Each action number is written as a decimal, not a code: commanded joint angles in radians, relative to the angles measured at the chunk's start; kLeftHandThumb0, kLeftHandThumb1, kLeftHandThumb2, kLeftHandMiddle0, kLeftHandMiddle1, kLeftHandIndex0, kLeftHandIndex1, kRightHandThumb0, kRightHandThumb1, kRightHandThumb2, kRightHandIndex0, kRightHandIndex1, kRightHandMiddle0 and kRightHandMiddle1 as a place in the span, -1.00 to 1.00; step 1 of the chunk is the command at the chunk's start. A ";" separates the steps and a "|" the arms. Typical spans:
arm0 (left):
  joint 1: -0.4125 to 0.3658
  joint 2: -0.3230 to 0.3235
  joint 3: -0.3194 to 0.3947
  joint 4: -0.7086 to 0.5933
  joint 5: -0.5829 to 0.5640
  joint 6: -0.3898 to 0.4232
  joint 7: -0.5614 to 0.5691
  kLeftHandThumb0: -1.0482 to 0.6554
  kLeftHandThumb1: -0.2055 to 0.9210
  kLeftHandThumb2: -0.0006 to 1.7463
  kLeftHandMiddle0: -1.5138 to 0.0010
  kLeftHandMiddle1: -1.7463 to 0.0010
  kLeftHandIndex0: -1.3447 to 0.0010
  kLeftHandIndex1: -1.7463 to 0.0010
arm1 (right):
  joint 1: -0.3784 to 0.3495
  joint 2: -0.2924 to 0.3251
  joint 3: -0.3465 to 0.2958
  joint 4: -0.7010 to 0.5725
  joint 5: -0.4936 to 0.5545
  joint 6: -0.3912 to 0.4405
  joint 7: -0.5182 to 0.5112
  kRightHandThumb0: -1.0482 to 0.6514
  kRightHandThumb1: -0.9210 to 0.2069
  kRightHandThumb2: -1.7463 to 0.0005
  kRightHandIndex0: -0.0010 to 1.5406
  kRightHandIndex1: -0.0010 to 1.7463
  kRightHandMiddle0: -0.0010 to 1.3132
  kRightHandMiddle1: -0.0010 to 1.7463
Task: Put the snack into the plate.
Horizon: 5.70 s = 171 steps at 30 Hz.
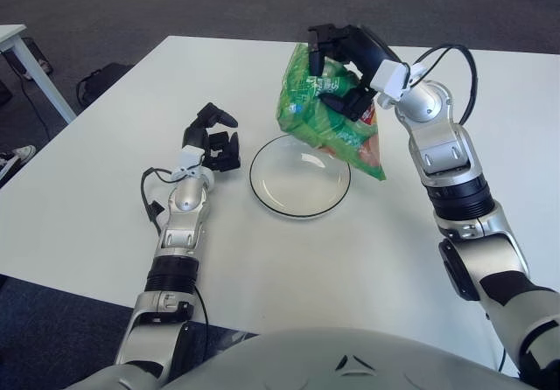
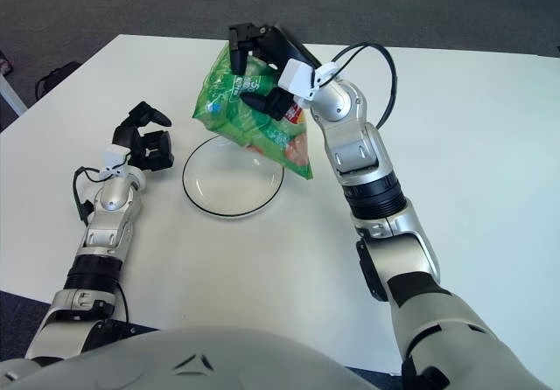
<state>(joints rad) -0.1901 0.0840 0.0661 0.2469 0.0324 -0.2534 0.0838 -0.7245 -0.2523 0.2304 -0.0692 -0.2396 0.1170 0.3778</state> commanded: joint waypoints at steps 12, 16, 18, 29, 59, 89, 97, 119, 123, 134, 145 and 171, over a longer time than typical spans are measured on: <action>0.096 -0.041 0.002 0.065 -0.011 -0.001 0.016 -0.32 -0.03 0.48 -0.74 -1.00 0.12 -1.00 | 0.097 0.054 0.051 0.006 0.070 -0.072 0.052 0.23 0.76 -1.00 0.19 0.95 0.03 1.00; 0.100 -0.045 0.003 0.057 -0.009 0.000 0.025 -0.33 -0.05 0.49 -0.73 -1.00 0.11 -1.00 | 0.105 0.065 0.061 0.023 0.086 -0.098 0.072 0.23 0.77 -1.00 0.20 0.94 0.03 1.00; 0.101 -0.047 0.003 0.054 -0.010 0.001 0.025 -0.33 -0.06 0.49 -0.72 -1.00 0.10 -1.00 | 0.110 0.070 0.063 0.024 0.098 -0.086 0.085 0.23 0.77 -1.00 0.20 0.93 0.03 1.00; 0.111 -0.049 -0.002 0.029 0.004 0.012 0.045 -0.33 -0.08 0.51 -0.70 -1.00 0.09 -1.00 | 0.110 0.071 0.089 0.025 0.083 -0.061 0.109 0.23 0.77 -0.99 0.22 0.90 0.03 1.00; 0.122 -0.052 0.000 -0.018 0.029 0.059 0.109 -0.34 -0.09 0.52 -0.74 -1.00 0.08 -1.00 | 0.115 0.053 0.089 -0.059 0.066 0.090 0.128 -0.29 0.34 -0.33 -0.99 0.18 -0.98 0.44; 0.099 -0.058 0.002 0.012 -0.004 0.068 0.073 -0.32 -0.02 0.46 -0.74 -1.00 0.13 -1.00 | -0.036 -0.132 -0.115 -0.033 0.273 0.038 0.343 -0.48 0.27 -0.17 -1.00 -1.00 -1.00 -0.71; 0.107 -0.058 0.002 0.014 0.008 0.040 0.079 -0.33 -0.06 0.50 -0.73 -1.00 0.10 -1.00 | -0.047 -0.146 -0.123 -0.007 0.329 0.032 0.383 -0.47 0.27 -0.19 -1.00 -1.00 -1.00 -0.61; 0.097 -0.032 -0.007 0.006 0.048 0.084 0.081 -0.32 0.00 0.45 -0.73 -1.00 0.14 -1.00 | -0.061 -0.142 -0.111 0.032 0.329 0.010 0.376 -0.47 0.27 -0.19 -1.00 -1.00 -1.00 -0.61; 0.091 -0.033 -0.005 0.023 0.042 0.070 0.079 -0.31 0.02 0.43 -0.74 -1.00 0.16 -1.00 | -0.063 -0.139 -0.107 0.046 0.327 -0.001 0.374 -0.47 0.27 -0.19 -1.00 -1.00 -1.00 -0.61; 0.063 -0.038 0.007 0.085 0.004 0.021 0.061 -0.31 0.02 0.43 -0.74 -1.00 0.15 -1.00 | -0.073 -0.134 -0.102 0.089 0.322 -0.032 0.372 -0.47 0.27 -0.19 -1.00 -1.00 -1.00 -0.61; 0.052 -0.040 0.018 0.114 -0.030 -0.009 0.033 -0.31 0.02 0.43 -0.74 -1.00 0.16 -1.00 | -0.079 -0.132 -0.097 0.108 0.322 -0.045 0.370 -0.47 0.27 -0.19 -1.00 -1.00 -1.00 -0.61; 0.067 -0.038 0.017 0.076 0.014 0.017 0.060 -0.32 -0.04 0.48 -0.72 -1.00 0.12 -1.00 | -0.080 -0.126 -0.088 0.091 0.319 -0.034 0.360 -0.47 0.27 -0.19 -1.00 -1.00 -1.00 -0.61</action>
<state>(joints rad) -0.2173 0.0733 0.0838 0.2743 0.0494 -0.2415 0.1377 -0.7765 -0.3801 0.1380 0.0340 0.0870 0.0813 0.7445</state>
